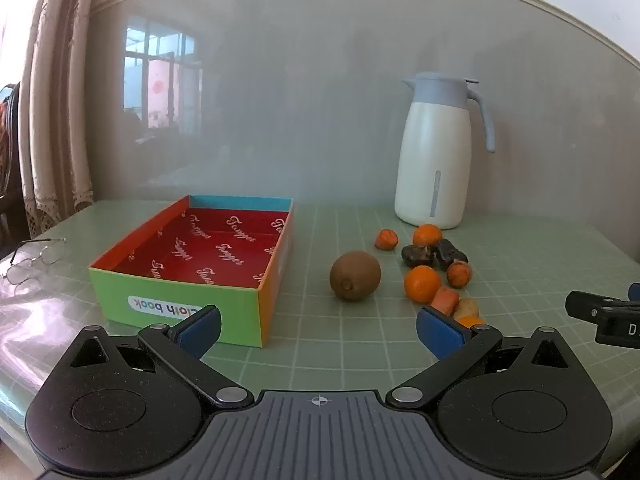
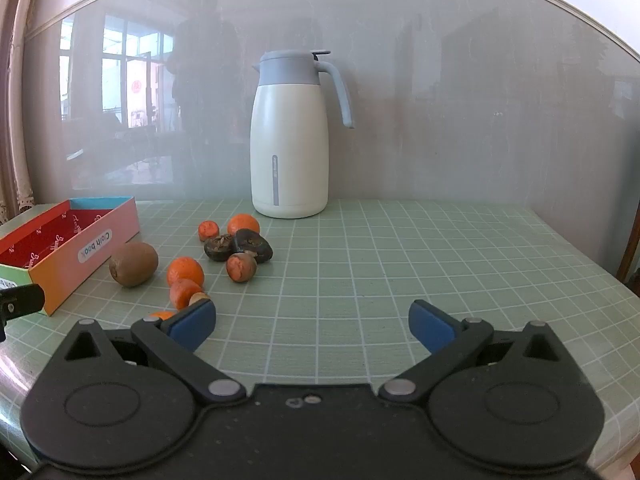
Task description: Organize fruits
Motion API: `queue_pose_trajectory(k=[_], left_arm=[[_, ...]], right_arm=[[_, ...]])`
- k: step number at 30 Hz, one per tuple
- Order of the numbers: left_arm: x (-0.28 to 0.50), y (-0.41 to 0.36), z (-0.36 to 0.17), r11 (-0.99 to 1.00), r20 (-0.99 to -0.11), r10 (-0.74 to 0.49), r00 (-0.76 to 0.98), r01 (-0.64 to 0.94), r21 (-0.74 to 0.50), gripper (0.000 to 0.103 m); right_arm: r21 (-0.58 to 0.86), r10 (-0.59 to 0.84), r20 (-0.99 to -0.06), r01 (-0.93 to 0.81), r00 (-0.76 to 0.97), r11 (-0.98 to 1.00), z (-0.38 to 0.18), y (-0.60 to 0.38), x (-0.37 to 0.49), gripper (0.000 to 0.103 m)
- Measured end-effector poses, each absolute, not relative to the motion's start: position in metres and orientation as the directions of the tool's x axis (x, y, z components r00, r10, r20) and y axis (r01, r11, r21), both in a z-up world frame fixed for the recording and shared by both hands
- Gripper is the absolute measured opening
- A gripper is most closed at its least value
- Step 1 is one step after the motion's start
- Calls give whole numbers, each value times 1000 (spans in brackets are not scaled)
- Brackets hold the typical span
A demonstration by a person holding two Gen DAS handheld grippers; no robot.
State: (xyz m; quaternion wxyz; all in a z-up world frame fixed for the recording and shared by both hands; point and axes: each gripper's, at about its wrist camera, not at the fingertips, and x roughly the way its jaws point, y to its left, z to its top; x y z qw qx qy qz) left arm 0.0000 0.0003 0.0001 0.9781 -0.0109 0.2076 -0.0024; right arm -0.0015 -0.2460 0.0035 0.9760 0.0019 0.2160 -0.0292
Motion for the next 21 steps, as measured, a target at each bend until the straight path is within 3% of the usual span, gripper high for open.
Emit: queue_pose_trajectory(k=[21], left_arm=[[0,-3,0,1000,-400,-1,916,-3,-9,103]], right_arm=[[-8,-57,-420,59,906,998,4,-246,-2,103]])
